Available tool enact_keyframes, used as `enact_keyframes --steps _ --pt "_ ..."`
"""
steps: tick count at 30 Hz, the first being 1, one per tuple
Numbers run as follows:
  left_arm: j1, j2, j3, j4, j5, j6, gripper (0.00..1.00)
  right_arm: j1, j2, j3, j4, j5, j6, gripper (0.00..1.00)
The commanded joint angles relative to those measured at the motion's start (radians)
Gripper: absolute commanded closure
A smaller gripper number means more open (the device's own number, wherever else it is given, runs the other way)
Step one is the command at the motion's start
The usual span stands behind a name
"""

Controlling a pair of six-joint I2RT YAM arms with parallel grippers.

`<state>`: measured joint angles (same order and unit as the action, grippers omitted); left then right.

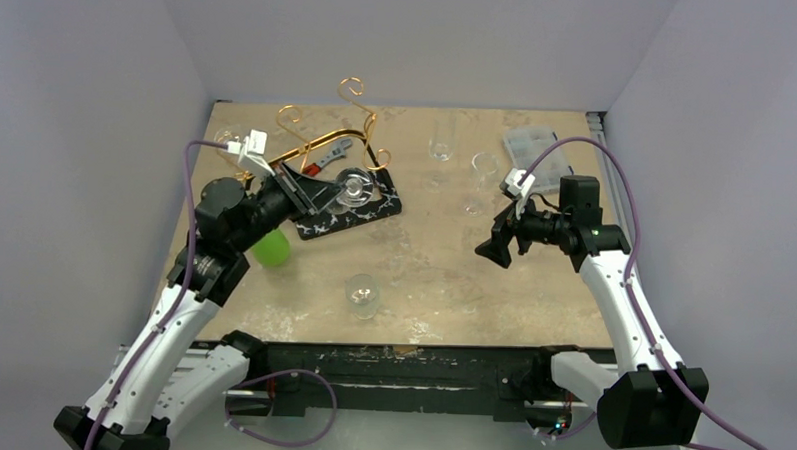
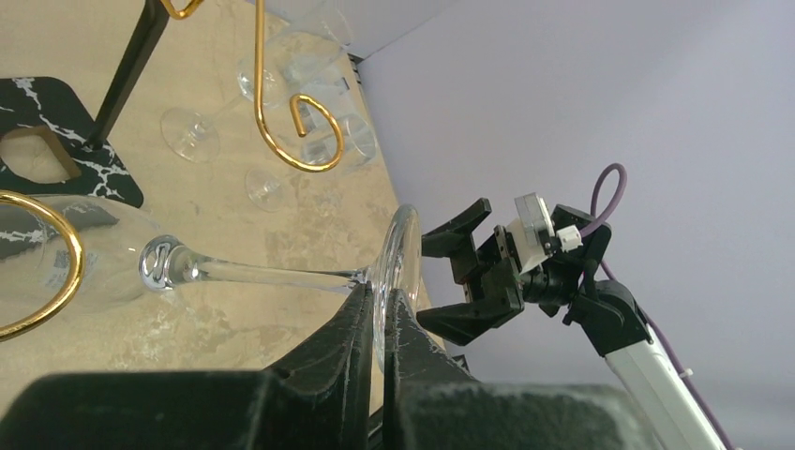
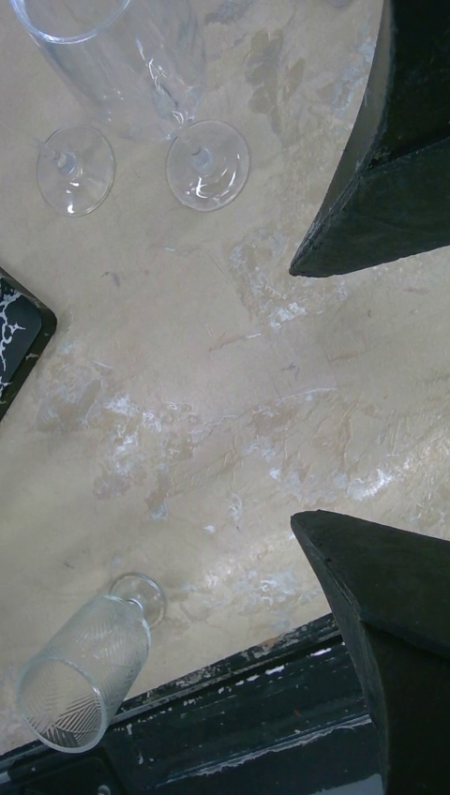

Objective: Place the wine glass upside down on the wine glass rack
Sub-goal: Turn the wine glass upside down at the wine rack.

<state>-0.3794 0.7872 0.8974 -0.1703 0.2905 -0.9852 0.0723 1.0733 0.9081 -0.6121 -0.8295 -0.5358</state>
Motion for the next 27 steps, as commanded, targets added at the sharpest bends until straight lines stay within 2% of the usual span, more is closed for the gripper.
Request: enact_keyframes --steps 1,16,27 --pt "0.034 -0.022 0.005 0.132 -0.053 -0.035 1.0 -0.003 -0.01 0.002 0.007 -0.01 -0.019 0.09" --pt "0.168 0.065 -0.107 0.33 -0.085 -0.173 1.0 -0.002 -0.01 0.002 0.005 -0.01 -0.023 0.09" --pt "0.185 0.008 -0.175 0.326 -0.262 -0.289 1.0 -0.002 -0.011 0.003 0.003 -0.01 -0.024 0.09"
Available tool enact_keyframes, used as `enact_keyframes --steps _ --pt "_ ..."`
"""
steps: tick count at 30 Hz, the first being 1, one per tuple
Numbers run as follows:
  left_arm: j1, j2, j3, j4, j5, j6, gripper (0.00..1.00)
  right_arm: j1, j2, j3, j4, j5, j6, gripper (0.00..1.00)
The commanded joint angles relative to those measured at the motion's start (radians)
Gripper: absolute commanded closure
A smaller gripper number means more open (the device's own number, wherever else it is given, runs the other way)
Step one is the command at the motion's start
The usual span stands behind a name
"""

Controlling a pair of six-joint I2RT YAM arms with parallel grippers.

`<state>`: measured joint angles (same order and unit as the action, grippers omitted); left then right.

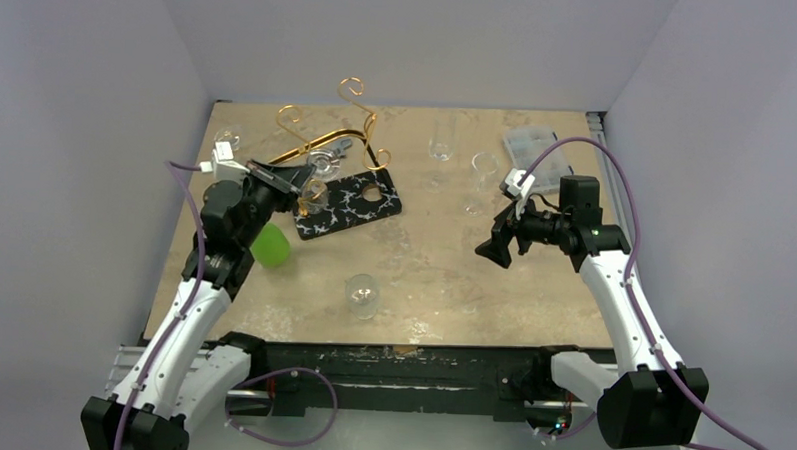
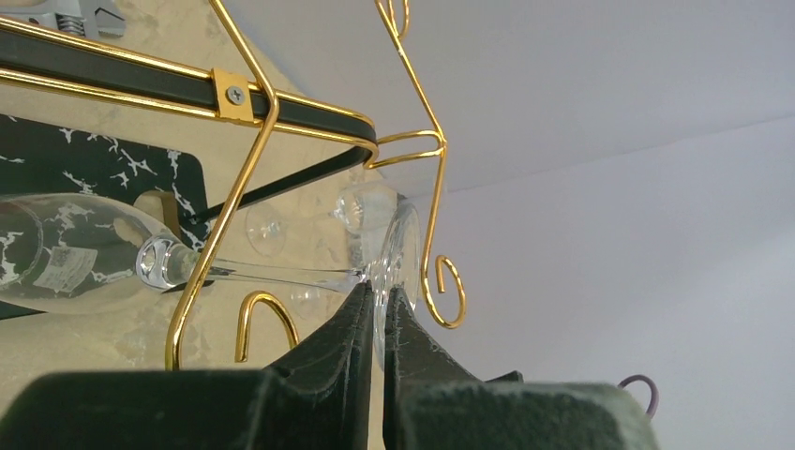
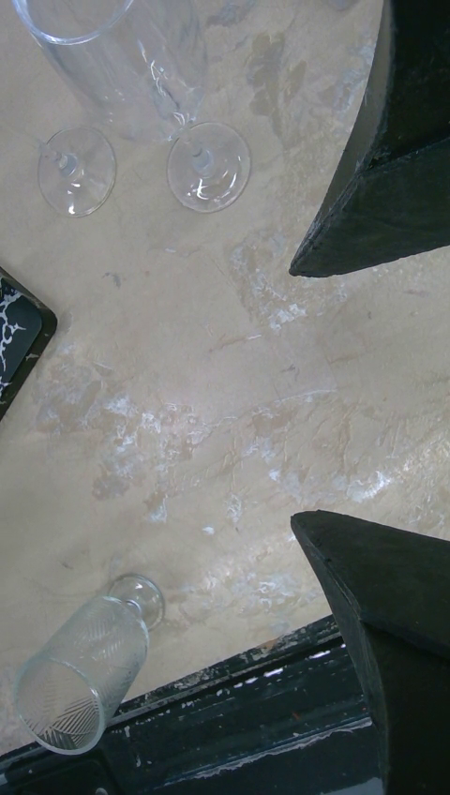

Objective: Place the wine glass upside down on the wine glass rack
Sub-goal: Turn the wine glass upside down at the wine rack.

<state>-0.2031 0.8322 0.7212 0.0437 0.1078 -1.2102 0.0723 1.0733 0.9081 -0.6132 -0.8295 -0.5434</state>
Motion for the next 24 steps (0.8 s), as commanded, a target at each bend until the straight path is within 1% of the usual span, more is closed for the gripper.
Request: enact_keyframes --steps 1,7,9,14,24 --pt "0.009 -0.038 -0.003 0.114 -0.086 -0.078 1.0 -0.003 -0.012 0.003 0.004 -0.01 -0.016 0.09" --pt "0.008 -0.047 -0.04 0.145 -0.105 -0.161 1.0 -0.002 -0.014 0.003 0.003 -0.009 -0.017 0.09" --pt "0.008 -0.064 -0.054 0.143 -0.137 -0.183 1.0 -0.003 -0.014 0.005 0.004 -0.009 -0.017 0.09" --pt "0.008 -0.103 -0.088 0.141 -0.184 -0.208 1.0 -0.002 -0.015 0.005 0.001 -0.012 -0.018 0.09" --pt "0.008 -0.124 -0.114 0.156 -0.203 -0.239 1.0 -0.002 -0.013 0.005 0.0 -0.012 -0.019 0.09"
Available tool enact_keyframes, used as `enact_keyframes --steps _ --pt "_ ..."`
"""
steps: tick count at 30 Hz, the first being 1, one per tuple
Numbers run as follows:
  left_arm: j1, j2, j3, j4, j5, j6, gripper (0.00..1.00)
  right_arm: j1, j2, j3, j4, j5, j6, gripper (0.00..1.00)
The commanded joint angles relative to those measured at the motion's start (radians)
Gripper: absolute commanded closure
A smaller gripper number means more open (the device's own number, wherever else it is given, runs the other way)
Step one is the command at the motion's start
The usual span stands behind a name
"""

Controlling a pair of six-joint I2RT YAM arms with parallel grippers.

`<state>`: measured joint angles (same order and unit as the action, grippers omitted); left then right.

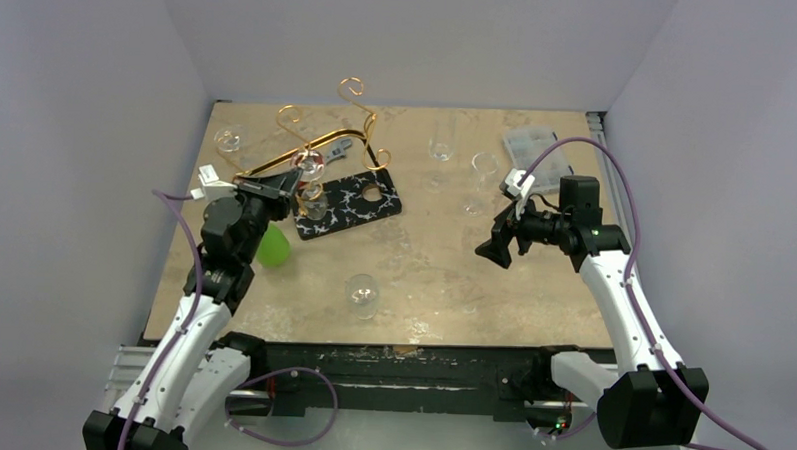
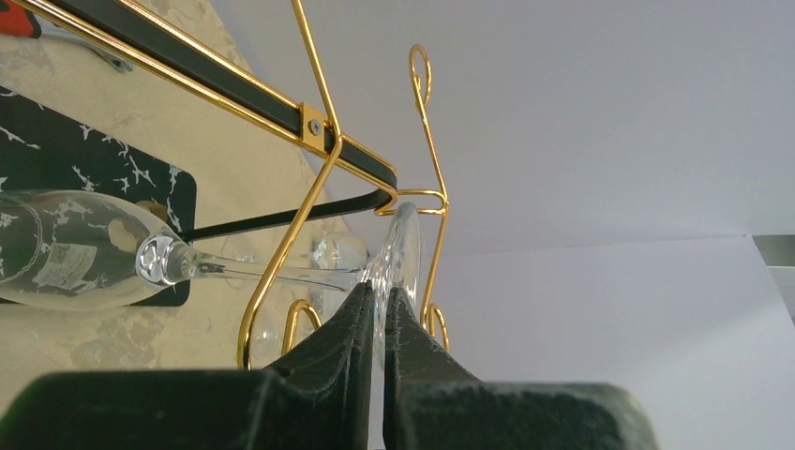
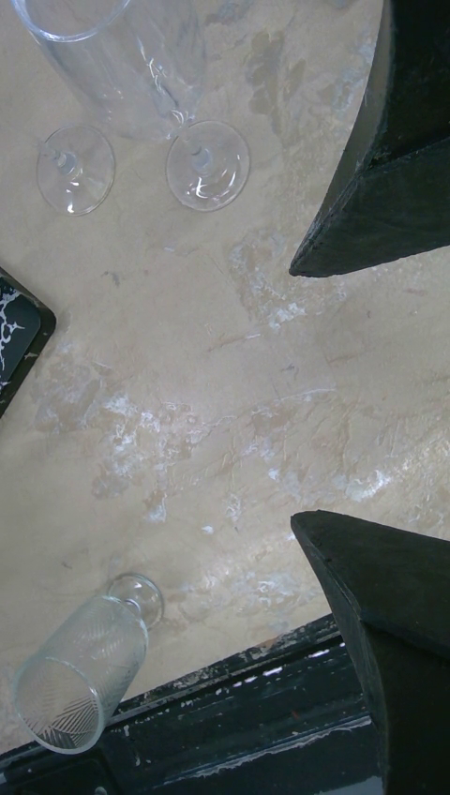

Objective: Place the wine glass upside down on the wine glass rack
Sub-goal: Turn the wine glass upside down at the wine rack.

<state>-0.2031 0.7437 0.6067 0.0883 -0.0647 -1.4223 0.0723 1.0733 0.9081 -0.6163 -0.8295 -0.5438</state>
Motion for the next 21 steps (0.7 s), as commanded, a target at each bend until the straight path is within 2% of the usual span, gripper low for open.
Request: enact_keyframes --steps 1,21 --pt "0.008 -0.038 -0.001 0.11 -0.032 -0.027 1.0 -0.003 -0.013 0.005 0.003 -0.013 -0.019 0.09" --pt "0.008 -0.077 -0.021 0.097 -0.009 -0.054 1.0 -0.002 -0.014 0.003 0.004 -0.011 -0.019 0.09"
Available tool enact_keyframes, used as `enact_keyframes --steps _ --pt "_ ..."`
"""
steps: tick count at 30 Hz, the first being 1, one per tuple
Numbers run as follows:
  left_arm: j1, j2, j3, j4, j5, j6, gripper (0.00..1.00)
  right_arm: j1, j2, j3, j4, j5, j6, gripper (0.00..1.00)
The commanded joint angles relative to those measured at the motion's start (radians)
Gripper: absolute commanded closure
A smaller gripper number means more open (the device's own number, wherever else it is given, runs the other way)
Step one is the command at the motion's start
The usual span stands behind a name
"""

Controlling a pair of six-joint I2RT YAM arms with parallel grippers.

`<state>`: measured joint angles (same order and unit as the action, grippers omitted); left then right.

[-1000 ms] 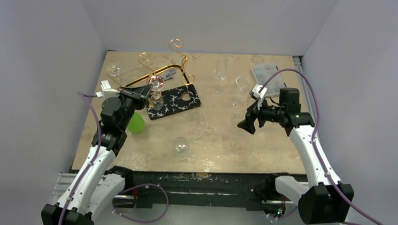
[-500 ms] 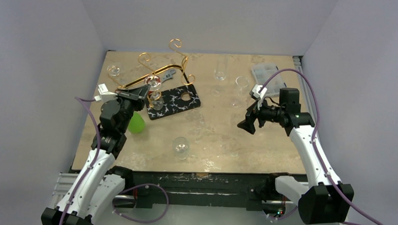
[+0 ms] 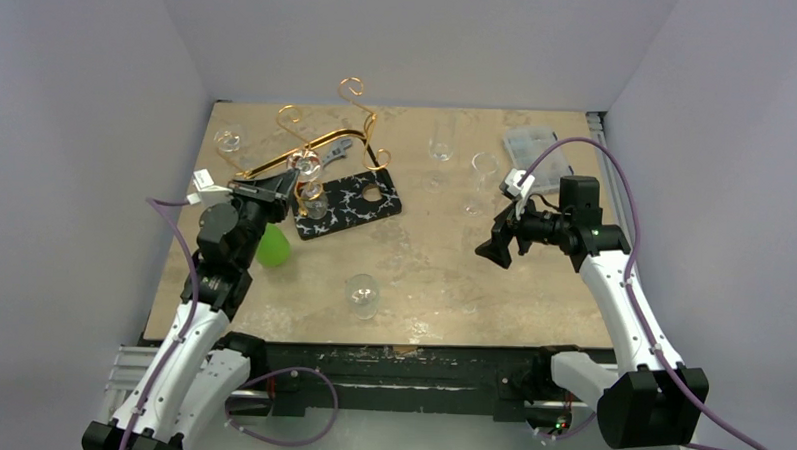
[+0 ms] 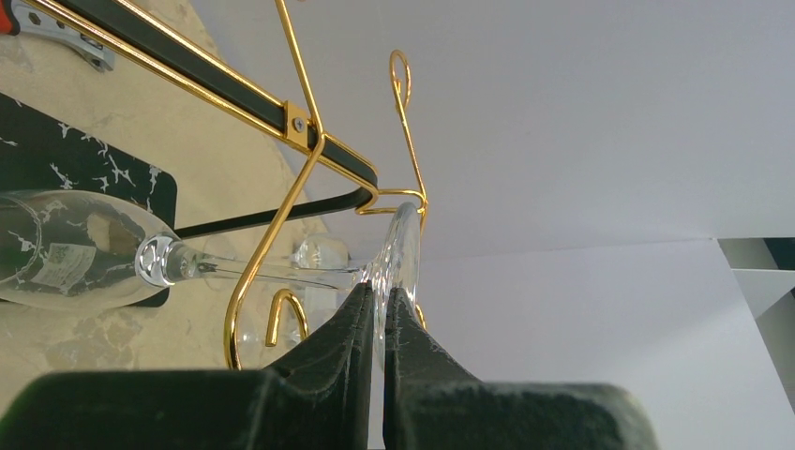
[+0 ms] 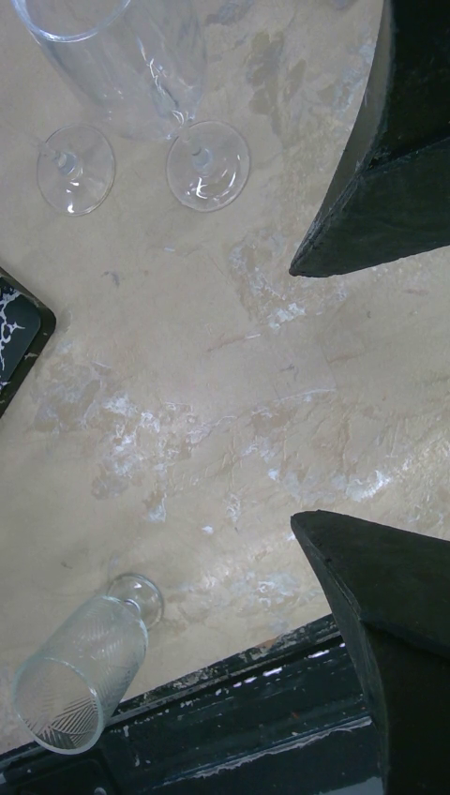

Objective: Place the wine glass upside down on the wine glass rack
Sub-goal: Turn the wine glass upside down at the wine rack.

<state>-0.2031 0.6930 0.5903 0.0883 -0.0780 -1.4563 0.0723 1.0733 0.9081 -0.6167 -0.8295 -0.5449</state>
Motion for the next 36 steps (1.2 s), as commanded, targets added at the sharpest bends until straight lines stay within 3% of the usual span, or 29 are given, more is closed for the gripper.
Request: enact_keyframes --steps 1,36 --pt "0.009 -0.028 -0.004 0.095 0.005 -0.02 1.0 -0.002 -0.015 0.003 0.005 -0.01 -0.018 0.09" --pt "0.009 -0.144 0.001 -0.059 -0.038 0.018 1.0 -0.003 -0.021 0.002 0.008 -0.01 -0.017 0.09"
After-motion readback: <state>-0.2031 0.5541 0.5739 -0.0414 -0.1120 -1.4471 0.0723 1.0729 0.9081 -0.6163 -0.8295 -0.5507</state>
